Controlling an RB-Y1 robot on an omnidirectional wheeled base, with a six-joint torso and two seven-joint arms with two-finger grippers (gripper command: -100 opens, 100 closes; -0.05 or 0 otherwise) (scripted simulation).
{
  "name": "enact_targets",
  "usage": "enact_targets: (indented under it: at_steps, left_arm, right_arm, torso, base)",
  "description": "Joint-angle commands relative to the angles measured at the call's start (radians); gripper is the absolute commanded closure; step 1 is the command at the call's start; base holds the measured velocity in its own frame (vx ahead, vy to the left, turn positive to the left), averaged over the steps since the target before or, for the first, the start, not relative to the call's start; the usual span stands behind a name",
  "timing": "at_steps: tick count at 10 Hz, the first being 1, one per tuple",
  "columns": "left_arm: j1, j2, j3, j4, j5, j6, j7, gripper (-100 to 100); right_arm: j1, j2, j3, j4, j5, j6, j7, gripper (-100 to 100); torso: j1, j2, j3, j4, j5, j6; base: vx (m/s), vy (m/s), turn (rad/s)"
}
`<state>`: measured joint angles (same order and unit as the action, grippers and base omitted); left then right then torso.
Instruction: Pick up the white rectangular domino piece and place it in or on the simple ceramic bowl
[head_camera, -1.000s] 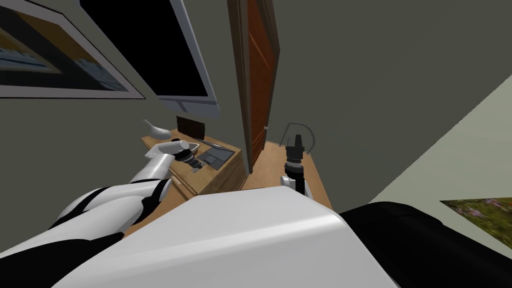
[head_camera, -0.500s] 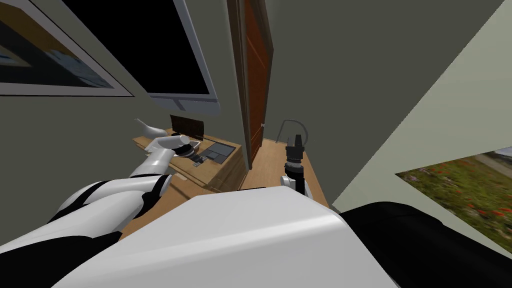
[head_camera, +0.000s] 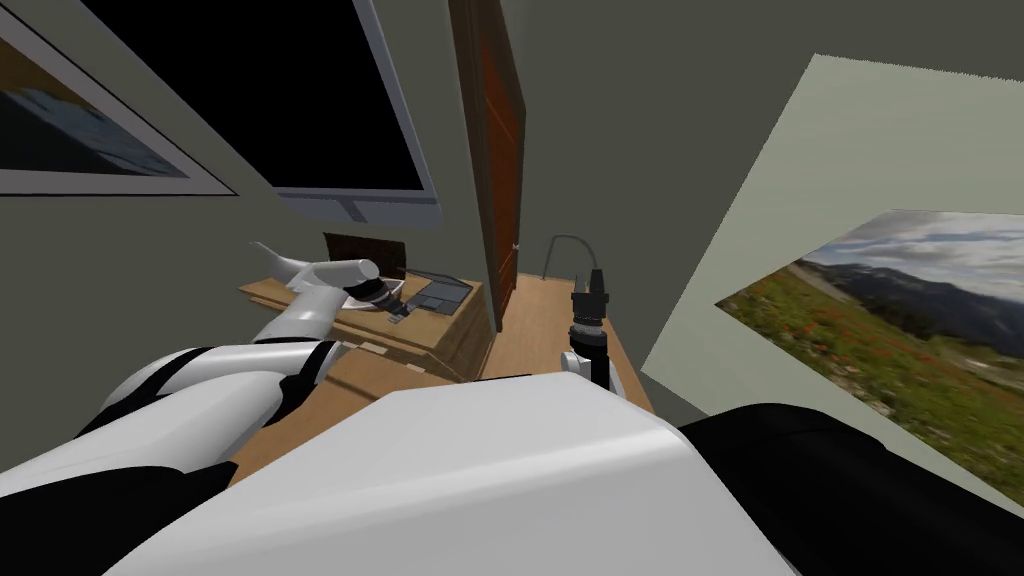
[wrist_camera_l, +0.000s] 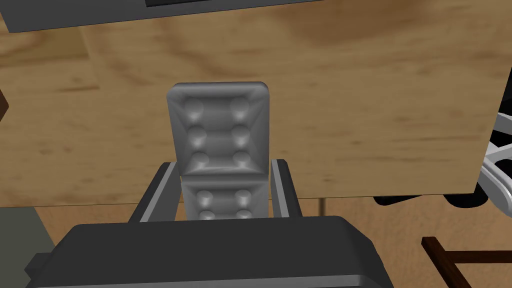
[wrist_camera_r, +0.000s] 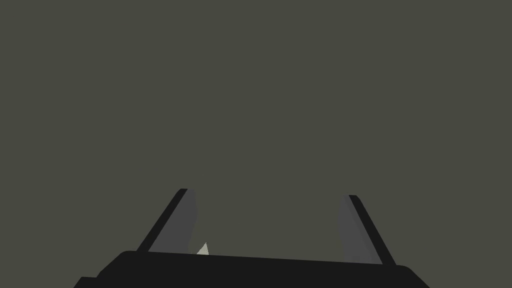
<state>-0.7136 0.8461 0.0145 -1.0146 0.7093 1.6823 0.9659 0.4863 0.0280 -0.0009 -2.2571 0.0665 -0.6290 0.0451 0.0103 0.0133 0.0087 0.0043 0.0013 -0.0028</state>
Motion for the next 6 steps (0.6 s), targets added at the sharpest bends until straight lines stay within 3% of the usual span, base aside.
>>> enact_targets:
  at_steps: [1, 2, 3, 5, 6]
  left_arm:
    - [-0.020, 0.017, -0.023, 0.002, 0.022, -0.001, 0.043, 100]
    - [-0.040, 0.031, -0.045, 0.009, 0.041, -0.004, 0.069, 100]
    - [-0.040, 0.031, -0.045, 0.009, 0.041, -0.004, 0.078, 100]
    - [-0.078, 0.062, -0.092, 0.024, 0.082, -0.010, 0.140, 100]
    - [-0.078, 0.062, -0.092, 0.024, 0.082, -0.010, 0.150, 100]
  right_arm:
    - [0.000, 0.000, 0.000, 0.000, 0.000, 0.000, 0.000, 0]
    - [0.000, 0.000, 0.000, 0.000, 0.000, 0.000, 0.000, 0]
    - [0.000, 0.000, 0.000, 0.000, 0.000, 0.000, 0.000, 0]
    - [0.000, 0.000, 0.000, 0.000, 0.000, 0.000, 0.000, 0]
    - [0.000, 0.000, 0.000, 0.000, 0.000, 0.000, 0.000, 0]
  torso:
    - [0.000, 0.000, 0.000, 0.000, 0.000, 0.000]
    - [-0.001, -0.001, -0.001, 0.000, 0.000, 0.001]
    - [-0.001, 0.000, 0.000, 0.000, 0.000, 0.002]
    - [0.000, -0.002, -0.001, 0.000, 0.001, 0.001]
    - [0.001, -0.002, -0.001, 0.000, 0.001, 0.002]
  base:
    - [-0.161, 0.109, -0.169]
    - [-0.189, 0.141, -0.310]
    - [-0.159, 0.114, -0.150]
    - [-0.163, 0.136, -0.280]
    - [-0.140, 0.142, -0.157]
